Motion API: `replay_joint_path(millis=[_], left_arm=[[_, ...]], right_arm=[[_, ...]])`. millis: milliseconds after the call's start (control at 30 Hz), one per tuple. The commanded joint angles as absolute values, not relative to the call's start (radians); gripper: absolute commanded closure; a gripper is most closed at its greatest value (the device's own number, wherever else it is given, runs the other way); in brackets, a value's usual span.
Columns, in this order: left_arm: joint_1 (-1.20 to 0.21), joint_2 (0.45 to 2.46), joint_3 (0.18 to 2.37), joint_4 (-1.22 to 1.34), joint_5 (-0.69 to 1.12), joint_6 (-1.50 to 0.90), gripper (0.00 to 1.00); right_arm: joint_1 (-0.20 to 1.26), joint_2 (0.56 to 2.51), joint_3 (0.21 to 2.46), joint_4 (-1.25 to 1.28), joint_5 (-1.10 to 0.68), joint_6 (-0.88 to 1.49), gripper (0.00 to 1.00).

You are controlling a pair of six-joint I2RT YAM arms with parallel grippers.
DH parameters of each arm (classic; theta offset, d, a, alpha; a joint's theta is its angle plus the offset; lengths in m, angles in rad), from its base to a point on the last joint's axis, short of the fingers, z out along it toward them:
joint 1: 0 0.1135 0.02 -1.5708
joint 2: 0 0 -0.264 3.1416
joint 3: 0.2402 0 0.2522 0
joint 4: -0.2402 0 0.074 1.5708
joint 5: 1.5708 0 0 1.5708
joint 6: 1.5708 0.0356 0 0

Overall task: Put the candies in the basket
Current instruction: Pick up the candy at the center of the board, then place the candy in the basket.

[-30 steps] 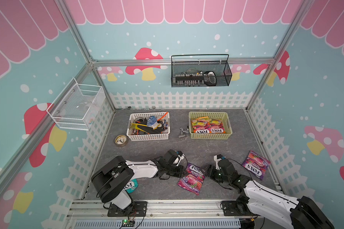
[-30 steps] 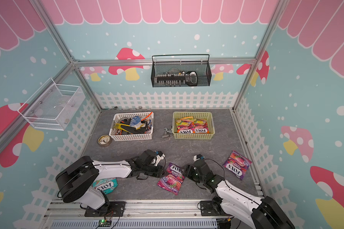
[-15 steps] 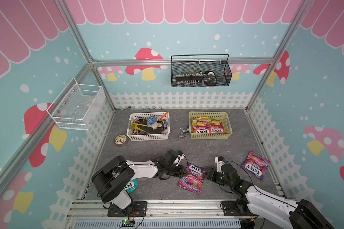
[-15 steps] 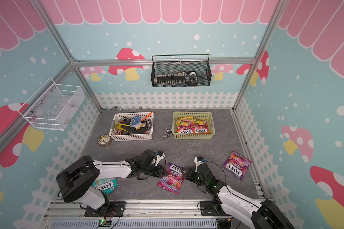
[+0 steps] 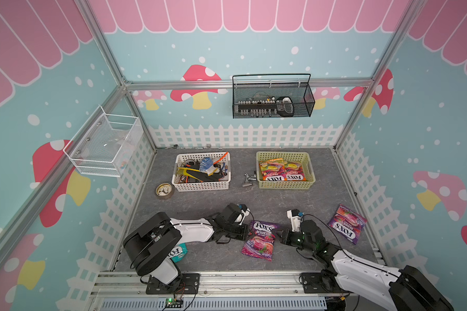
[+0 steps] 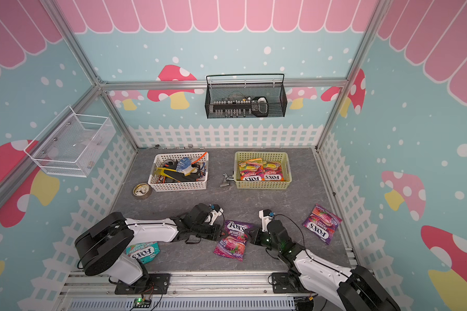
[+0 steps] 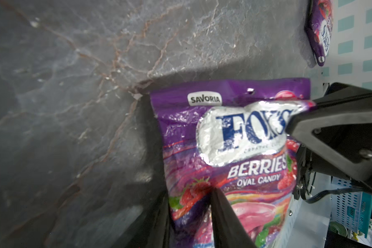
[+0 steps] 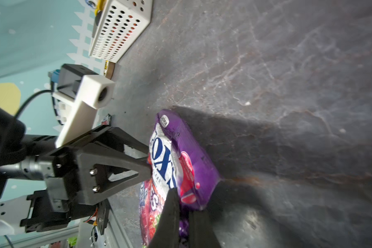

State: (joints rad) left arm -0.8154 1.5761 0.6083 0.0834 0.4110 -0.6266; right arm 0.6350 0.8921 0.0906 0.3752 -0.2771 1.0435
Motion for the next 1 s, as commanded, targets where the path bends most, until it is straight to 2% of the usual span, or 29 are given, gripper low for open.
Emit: replay_joint_path(millis=[0,200,467,500,533,567,733,967], left_arm=[[-0.805,1.516,0.591,0.038,0.359,-0.637,0.60],[-0.739,1.326,0.623,-0.041,0.303,-0.601,0.45],[-0.669,1.081,0.740,-0.202,0.182,-0.428,0.22],[-0.669,1.058,0.752,-0.219,0.170,-0.404,0.18],[-0.670,1.036,0.762,-0.235,0.160,-0.383,0.06],[-0.669,1.019,0.769,-0.249,0.154,-0.371,0.01],[-0.670,0.929,0.771,-0.300,0.135,-0.335,0.01],[-0.670,0.854,0.712,-0.300,0.095,-0.335,0.01]], right_arm=[[0.637,0.830,0.188,0.326,-0.250,0.940,1.00],[0.636,0.832,0.404,0.104,-0.135,0.741,1.00],[0.616,1.023,0.829,-0.118,0.047,0.474,1.00],[0.603,1.049,0.877,-0.131,0.058,0.443,1.00],[0.584,1.079,0.920,-0.143,0.065,0.418,1.00],[0.564,1.103,0.954,-0.150,0.066,0.397,1.00],[0.381,1.253,1.127,-0.207,-0.031,0.329,1.00],[0.242,1.420,1.275,-0.226,-0.079,0.233,1.00]])
